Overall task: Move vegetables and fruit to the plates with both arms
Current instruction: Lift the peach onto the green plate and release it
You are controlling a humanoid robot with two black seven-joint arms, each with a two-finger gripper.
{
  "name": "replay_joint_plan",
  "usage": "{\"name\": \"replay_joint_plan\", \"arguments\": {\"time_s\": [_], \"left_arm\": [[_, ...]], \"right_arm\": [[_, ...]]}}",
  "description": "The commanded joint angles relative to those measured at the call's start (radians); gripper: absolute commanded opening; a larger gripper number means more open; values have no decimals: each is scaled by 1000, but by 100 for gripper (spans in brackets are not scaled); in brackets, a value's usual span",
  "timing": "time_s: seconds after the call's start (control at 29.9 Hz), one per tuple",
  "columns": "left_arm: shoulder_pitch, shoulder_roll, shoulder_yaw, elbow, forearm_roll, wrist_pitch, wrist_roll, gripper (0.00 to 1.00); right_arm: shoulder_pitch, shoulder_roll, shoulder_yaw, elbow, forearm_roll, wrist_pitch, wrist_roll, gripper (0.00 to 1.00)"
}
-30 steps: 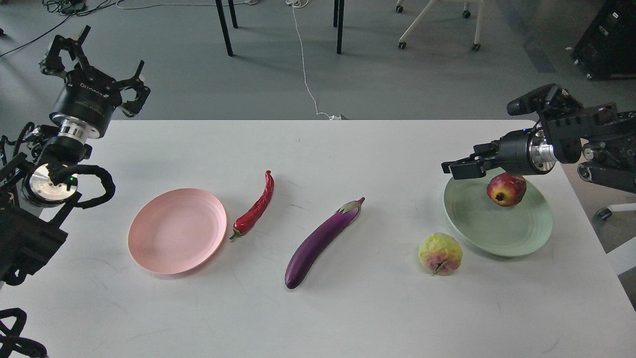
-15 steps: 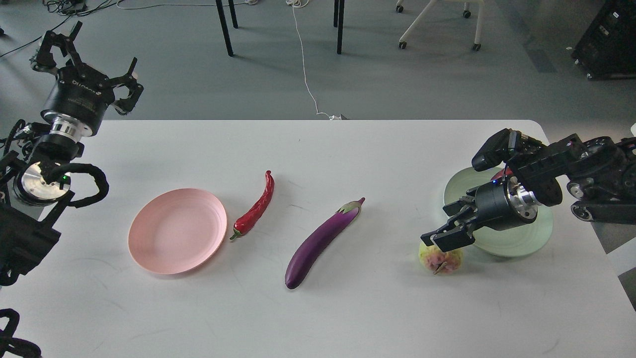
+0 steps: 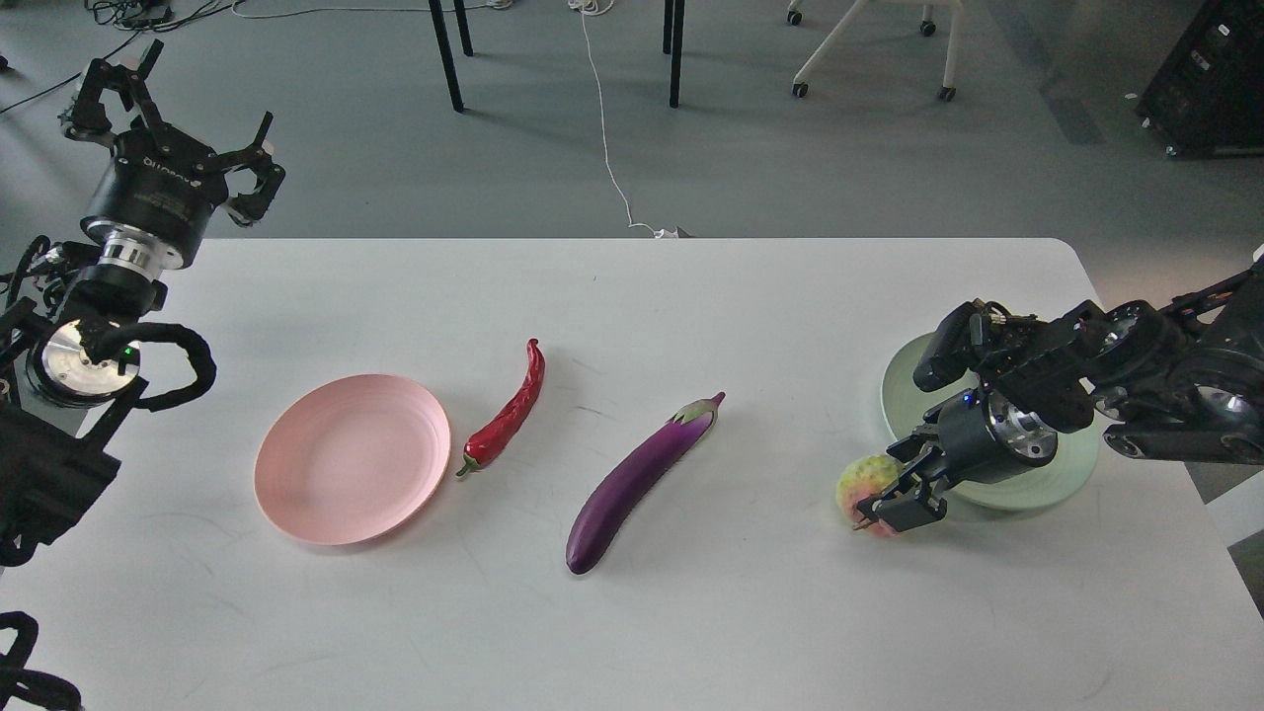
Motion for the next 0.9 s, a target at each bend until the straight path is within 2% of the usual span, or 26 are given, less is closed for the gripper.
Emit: {"name": "replay_joint_plan", "arguments": {"time_s": [0.0,0.07,0.1,0.23,0.43,0.67,0.7,0.74,0.77,0.8,0.87], "left_arm": [[-1,13,-1,0,0,-1,0,98],[-4,16,-1,0,0,-2,2,98],[-5,21,-1,0,0,-2,2,98],[-12,33,1,0,0,-2,3,98],[-12,39,1,-11,1,-2,18,98],[-15,48,2,-11,9,4,20,98],[-16,48,2,-11,17,4,20,98],[-21,48,2,-11,30,6,21,98],[-30,48,2,-11,46,6,25,98],[-34,50,2,-11,58,7,28,98],[-47,51,16,-17,102,7,38,98]], "right_arm": [[8,28,0,-2,5,3,0,55],[26,31,0,1,11,3,0,45],[40,29,4,1,14,3,0,44],[105,-4,3,2,68,3,0,45],[85,-113,-49,-21,59,3,0,47],[-47,-169,-50,-151,34,-15,0,65],[-62,-169,-48,-168,34,-29,0,69],[-72,-169,-43,-179,36,-49,0,77],[-79,-169,-31,-182,36,-69,0,90],[-82,-170,-19,-182,37,-75,0,97],[-88,-175,19,-179,43,-75,0,98]]}}
